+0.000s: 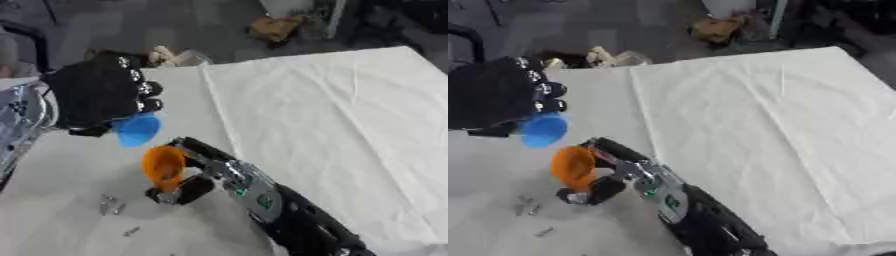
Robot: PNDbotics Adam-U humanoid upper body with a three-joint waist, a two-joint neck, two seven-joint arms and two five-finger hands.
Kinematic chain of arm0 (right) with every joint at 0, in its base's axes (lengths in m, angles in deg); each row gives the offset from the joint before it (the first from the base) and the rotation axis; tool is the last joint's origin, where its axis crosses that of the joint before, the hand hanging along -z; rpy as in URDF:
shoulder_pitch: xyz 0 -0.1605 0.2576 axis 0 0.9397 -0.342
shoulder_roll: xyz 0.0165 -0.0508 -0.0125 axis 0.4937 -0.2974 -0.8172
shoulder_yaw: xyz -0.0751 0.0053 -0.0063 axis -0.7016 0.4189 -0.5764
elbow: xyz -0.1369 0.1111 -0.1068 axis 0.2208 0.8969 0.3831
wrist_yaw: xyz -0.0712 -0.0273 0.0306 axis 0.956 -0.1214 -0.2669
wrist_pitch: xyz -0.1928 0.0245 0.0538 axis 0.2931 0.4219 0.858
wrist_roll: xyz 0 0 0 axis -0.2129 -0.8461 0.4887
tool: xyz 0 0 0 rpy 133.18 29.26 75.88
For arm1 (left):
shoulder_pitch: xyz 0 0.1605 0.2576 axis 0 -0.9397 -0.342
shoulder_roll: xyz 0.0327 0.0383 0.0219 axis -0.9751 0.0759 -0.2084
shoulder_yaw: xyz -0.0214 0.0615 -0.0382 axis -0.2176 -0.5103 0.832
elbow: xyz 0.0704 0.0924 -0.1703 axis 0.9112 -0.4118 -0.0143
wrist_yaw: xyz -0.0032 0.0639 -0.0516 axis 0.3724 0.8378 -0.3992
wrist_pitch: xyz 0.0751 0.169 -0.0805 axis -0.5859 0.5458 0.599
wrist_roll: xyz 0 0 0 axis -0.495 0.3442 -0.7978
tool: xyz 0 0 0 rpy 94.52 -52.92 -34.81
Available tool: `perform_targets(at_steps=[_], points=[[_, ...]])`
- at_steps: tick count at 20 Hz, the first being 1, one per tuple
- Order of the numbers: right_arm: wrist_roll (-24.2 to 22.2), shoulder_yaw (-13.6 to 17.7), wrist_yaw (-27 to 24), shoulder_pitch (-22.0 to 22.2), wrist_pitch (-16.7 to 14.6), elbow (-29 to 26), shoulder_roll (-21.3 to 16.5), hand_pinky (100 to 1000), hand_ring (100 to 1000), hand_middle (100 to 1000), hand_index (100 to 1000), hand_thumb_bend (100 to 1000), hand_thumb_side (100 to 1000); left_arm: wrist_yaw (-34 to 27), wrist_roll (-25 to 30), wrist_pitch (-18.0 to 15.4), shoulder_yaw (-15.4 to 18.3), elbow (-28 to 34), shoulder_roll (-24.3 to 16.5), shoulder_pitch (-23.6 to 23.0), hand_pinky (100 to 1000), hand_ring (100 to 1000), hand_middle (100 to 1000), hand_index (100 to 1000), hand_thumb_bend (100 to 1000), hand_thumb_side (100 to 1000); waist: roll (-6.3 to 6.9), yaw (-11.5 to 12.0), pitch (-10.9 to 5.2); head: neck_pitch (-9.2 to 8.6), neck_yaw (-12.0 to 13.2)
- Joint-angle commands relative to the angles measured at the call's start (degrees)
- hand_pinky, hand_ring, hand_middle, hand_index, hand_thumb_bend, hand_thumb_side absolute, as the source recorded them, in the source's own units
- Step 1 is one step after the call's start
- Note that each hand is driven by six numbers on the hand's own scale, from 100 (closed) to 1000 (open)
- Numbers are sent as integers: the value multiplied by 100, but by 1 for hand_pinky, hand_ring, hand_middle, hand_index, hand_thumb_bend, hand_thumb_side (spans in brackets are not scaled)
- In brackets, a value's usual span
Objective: Pour the contents of one cup into another cup.
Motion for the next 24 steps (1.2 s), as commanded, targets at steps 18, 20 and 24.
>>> perform_targets(at_steps=[18,20,24], points=[[-4,5,17,-89,-28,-75,46,697,769,251,386,100,259,1304,-680,17,-284,80,61,281,501,186,195,624,736,100,54,-12,-127,-45,-32],[-3,8,23,-85,-27,-70,46,697,769,251,386,100,259,1313,-701,20,-284,53,67,271,503,189,197,626,730,100,58,-12,-131,-47,-37],[10,22,61,-70,-33,-26,38,698,769,252,387,100,261,1242,-749,61,-251,-22,85,234,505,192,199,628,717,100,59,-14,-133,-45,-42]])
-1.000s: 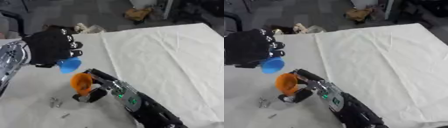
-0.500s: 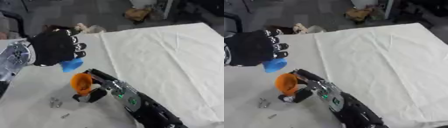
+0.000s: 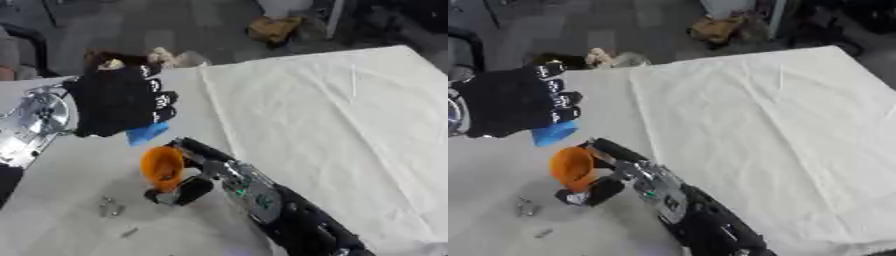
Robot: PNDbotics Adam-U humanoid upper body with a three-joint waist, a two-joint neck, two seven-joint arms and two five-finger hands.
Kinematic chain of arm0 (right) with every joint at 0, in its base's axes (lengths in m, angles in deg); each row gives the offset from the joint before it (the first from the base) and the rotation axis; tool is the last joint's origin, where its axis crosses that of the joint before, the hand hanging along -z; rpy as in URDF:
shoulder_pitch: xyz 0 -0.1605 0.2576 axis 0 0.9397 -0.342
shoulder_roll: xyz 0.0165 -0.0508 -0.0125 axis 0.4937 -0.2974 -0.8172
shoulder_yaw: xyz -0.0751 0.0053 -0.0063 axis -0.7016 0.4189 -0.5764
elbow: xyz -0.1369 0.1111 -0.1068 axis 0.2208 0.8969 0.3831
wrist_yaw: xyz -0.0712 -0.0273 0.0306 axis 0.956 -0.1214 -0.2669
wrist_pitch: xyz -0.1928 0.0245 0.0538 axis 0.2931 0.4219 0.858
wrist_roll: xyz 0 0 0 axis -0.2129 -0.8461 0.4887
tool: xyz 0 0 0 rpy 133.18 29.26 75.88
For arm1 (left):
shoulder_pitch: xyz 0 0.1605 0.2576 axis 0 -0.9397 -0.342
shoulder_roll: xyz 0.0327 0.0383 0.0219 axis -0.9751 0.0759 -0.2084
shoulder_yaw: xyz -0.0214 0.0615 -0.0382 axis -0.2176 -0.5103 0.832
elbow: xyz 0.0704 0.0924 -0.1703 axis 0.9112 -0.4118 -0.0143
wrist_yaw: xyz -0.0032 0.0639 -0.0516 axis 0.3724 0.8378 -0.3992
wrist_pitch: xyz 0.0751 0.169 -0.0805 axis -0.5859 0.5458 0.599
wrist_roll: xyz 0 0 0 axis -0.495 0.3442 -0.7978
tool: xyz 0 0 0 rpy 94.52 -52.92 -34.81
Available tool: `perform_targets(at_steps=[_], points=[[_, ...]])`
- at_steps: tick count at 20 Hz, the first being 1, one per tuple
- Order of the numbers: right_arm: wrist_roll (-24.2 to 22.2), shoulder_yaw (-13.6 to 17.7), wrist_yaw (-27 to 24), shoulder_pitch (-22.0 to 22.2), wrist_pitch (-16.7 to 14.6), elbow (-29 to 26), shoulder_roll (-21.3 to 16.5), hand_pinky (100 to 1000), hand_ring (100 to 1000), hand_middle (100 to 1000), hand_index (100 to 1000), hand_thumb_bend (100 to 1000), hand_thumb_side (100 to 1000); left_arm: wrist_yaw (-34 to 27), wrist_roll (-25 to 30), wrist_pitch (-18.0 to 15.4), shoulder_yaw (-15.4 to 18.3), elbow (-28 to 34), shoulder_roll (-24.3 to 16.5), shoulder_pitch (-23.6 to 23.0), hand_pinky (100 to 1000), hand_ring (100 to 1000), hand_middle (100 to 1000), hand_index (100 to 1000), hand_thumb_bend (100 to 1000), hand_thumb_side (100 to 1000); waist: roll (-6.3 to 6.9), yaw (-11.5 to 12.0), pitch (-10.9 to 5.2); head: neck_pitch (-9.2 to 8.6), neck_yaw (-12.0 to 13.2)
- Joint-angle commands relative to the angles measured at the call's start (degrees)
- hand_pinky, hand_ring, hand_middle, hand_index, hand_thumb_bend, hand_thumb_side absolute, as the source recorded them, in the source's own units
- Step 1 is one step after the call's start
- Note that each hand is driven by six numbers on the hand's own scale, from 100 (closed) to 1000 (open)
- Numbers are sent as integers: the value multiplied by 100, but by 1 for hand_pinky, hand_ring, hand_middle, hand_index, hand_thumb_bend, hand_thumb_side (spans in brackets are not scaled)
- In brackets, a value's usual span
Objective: Pour the contents of one cup into another cup.
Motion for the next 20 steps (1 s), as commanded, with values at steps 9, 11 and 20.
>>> perform_targets(at_steps=[9,11,20], points=[[350,336,475,27,-32,183,-153,702,772,259,399,100,291,-631,-220,443,353,-326,5,-123,506,214,212,634,630,100,-18,-35,-87,-36,-3],[519,457,653,45,-33,253,-206,710,776,283,424,100,388,-790,-211,543,428,-333,-7,-182,504,215,212,634,620,100,-30,-45,-87,-30,-3],[407,834,1392,142,-163,504,-386,908,933,662,756,566,747,-1188,-72,764,656,-379,-34,-494,491,216,212,637,535,100,-71,-75,-82,-14,3]])
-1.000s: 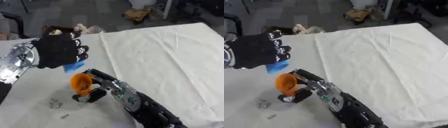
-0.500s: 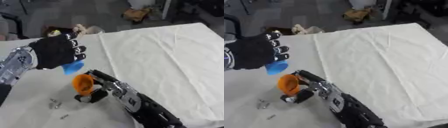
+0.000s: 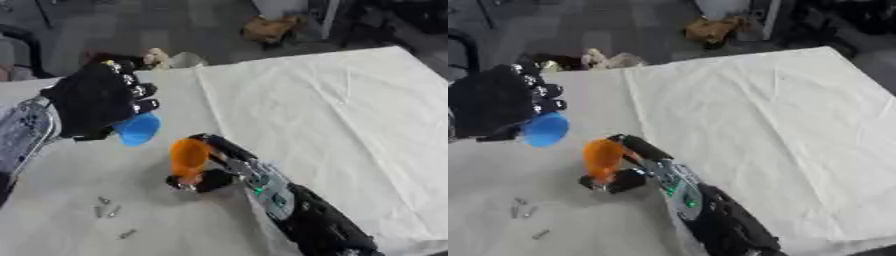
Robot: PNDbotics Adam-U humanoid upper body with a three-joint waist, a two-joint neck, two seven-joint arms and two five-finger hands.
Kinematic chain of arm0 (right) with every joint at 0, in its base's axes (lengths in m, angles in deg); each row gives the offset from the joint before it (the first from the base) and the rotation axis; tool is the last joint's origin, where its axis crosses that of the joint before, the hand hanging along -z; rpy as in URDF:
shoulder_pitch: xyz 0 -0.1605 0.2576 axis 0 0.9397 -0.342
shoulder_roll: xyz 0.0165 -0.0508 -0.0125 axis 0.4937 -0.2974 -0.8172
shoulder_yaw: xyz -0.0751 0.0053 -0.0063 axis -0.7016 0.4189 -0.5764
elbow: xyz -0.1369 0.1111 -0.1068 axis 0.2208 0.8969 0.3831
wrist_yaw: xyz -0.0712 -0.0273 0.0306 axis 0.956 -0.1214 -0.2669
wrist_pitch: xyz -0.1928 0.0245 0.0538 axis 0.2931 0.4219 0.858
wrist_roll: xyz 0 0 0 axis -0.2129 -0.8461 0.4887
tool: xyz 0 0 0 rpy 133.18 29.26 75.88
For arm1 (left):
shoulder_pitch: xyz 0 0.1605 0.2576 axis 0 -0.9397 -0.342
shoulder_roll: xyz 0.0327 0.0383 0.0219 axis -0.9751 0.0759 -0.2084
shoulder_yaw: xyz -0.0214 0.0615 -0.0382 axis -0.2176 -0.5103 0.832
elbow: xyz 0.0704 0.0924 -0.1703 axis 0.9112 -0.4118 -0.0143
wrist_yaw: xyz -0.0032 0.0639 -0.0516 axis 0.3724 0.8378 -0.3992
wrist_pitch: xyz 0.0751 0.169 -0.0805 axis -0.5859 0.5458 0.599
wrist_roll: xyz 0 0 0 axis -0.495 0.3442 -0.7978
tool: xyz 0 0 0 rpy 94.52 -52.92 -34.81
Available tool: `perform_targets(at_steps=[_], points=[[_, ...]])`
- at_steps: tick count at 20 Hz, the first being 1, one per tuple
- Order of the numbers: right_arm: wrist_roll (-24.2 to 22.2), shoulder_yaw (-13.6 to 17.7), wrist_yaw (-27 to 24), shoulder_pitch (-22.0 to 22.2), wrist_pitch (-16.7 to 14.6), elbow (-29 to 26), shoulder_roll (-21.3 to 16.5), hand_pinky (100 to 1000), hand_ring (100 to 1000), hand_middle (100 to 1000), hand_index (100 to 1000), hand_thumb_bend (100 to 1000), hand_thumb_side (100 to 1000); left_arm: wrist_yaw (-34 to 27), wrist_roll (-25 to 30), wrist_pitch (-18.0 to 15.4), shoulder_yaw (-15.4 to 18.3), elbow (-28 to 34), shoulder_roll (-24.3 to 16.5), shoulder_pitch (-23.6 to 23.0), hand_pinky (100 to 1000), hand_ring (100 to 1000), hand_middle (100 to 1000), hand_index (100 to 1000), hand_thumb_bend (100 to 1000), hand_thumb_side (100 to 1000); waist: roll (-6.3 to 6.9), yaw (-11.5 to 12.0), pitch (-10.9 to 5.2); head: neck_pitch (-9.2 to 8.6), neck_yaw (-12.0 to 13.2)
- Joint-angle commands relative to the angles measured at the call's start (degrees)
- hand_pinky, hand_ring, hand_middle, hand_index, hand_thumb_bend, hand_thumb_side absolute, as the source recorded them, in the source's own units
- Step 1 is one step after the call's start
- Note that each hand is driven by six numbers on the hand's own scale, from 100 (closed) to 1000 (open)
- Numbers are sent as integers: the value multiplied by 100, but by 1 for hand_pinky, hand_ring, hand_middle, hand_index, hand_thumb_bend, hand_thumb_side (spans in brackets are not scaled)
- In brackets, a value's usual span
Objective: Pour the contents of one cup into another cup.
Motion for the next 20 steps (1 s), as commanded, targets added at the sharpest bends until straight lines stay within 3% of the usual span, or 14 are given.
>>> perform_targets(at_steps=[1,3,6,7,8,9,11,12,14,17,20], points=[[-15,140,170,-56,-18,-11,-115,909,934,665,758,568,748,-159,35,102,197,6,-77,-7,490,216,212,638,528,100,-3,-6,-82,-14,12],[17,187,209,-37,-6,-34,-153,909,933,663,759,567,750,-261,53,160,263,-31,-59,-88,484,215,212,639,497,100,-10,-8,-79,-10,11],[109,262,183,-12,42,-132,-232,901,928,639,753,549,750,-665,131,307,423,-223,23,-249,461,211,212,644,366,100,-18,-8,-74,-8,12],[146,287,151,-2,66,-185,-264,901,927,636,751,545,747,-886,177,376,495,-324,61,-311,455,209,212,646,331,100,-22,-9,-72,-7,11],[180,310,114,8,91,-250,-296,901,925,629,749,541,745,-1163,235,434,562,-453,111,-374,443,213,221,654,233,100,-26,-11,-69,-7,11],[220,335,71,21,119,-332,-330,900,924,624,747,536,743,-1505,295,463,622,-605,158,-426,451,231,240,659,258,100,-30,-14,-70,-5,12],[307,386,-17,49,197,-520,-398,895,920,610,741,521,738,-2266,433,466,717,-930,254,-543,446,256,274,681,158,100,-38,-20,-67,-5,11],[355,413,-62,66,245,-618,-433,891,917,604,737,514,731,-2731,533,466,768,-1118,308,-594,445,277,300,695,145,189,-43,-22,-65,-4,11],[474,471,-181,103,365,-824,-504,885,911,589,731,507,723,-3802,773,515,892,-1485,424,-691,443,326,358,711,139,473,-56,-26,-59,-2,11],[639,530,-354,144,529,-1084,-585,878,904,576,725,495,718,-5272,1058,743,1128,-1824,568,-803,469,418,455,744,310,646,-78,-32,-54,1,12],[716,532,-471,176,632,-1244,-629,874,899,566,721,485,720,-6098,1145,899,1280,-1891,614,-880,489,498,537,785,471,709,-89,-34,-50,1,6]])
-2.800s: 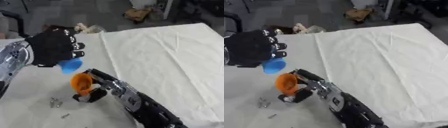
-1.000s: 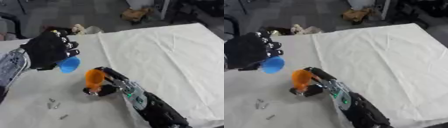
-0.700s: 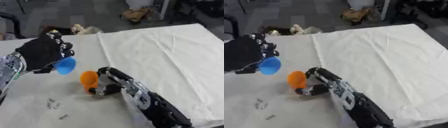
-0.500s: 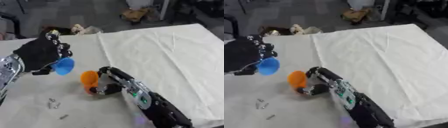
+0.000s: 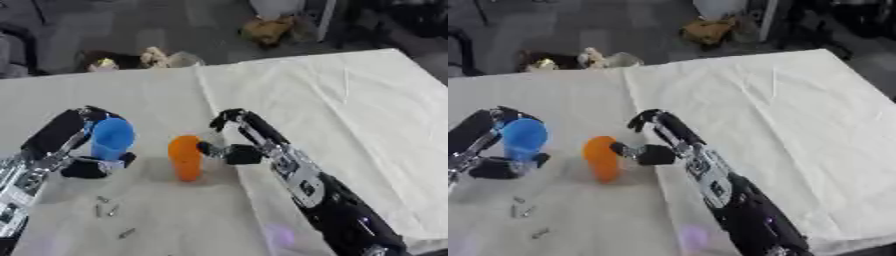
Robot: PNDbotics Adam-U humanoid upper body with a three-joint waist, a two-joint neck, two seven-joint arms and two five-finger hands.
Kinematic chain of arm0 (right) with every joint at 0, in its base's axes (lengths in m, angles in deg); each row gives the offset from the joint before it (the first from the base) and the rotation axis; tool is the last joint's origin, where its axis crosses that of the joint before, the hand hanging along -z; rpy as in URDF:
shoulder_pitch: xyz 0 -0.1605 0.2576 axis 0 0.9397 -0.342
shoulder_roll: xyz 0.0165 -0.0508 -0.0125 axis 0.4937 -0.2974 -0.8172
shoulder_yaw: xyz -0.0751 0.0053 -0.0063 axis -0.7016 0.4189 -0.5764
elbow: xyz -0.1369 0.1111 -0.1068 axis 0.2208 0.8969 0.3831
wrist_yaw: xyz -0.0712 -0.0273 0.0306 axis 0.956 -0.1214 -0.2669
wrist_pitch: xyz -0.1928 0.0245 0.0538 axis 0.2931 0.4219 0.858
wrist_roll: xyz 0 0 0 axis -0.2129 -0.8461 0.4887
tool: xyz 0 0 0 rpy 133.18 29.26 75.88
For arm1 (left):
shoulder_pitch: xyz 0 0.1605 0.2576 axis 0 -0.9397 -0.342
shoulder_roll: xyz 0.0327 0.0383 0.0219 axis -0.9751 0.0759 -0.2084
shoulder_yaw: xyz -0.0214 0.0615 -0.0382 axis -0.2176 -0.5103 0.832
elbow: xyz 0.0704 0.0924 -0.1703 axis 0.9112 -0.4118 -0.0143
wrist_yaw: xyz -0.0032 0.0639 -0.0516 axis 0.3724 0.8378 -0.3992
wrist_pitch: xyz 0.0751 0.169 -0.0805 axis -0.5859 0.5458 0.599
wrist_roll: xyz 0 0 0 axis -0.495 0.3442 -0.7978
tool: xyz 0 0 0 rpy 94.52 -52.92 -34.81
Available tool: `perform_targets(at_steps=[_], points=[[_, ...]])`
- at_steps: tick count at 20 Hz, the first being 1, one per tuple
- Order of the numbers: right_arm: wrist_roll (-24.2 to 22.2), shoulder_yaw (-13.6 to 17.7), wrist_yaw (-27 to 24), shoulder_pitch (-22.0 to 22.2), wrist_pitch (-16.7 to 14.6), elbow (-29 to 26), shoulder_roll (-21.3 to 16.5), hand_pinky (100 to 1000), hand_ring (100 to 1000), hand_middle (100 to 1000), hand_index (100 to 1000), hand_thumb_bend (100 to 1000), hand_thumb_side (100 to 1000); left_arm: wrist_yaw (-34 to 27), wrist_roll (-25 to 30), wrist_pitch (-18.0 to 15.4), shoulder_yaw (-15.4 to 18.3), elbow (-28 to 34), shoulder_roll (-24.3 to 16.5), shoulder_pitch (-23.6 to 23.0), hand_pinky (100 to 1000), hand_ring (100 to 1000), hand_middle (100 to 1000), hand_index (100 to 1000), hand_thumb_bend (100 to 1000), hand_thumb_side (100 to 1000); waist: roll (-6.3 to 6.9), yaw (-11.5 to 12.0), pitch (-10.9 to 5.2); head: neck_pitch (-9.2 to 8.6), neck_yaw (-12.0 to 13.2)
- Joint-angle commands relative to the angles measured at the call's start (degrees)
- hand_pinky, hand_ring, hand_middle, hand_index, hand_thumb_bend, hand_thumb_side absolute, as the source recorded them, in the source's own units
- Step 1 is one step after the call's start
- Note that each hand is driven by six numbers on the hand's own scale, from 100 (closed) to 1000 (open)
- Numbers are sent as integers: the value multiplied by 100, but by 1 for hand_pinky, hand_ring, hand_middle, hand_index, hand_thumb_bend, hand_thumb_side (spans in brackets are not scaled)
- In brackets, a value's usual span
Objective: Pour the contents of one cup into another cup.
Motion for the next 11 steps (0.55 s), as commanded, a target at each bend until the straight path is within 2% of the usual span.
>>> perform_targets(at_steps=[1,2,4,10,11], points=[[89,42,-157,-54,100,-283,-136,873,898,562,720,483,722,-829,44,144,241,-13,-25,14,499,524,567,799,536,707,7,-6,-71,-1,3],[92,37,-174,-46,116,-302,-140,872,898,561,719,480,723,-938,-7,169,270,-4,-26,-12,519,565,610,824,669,690,6,-5,-70,-1,2],[94,32,-191,-28,134,-320,-145,871,897,560,719,475,727,-1033,-152,181,341,43,-30,-78,556,612,669,847,852,671,9,6,-70,0,-3],[90,28,-197,-17,141,-324,-147,871,897,560,719,475,727,-970,-364,164,385,85,-41,-147,556,612,669,847,852,671,13,15,-70,-1,-11],[97,39,-200,-6,147,-321,-156,868,894,552,716,462,733,-948,-387,146,413,113,-70,-168,654,737,781,884,1000,642,19,33,-76,0,-38]])
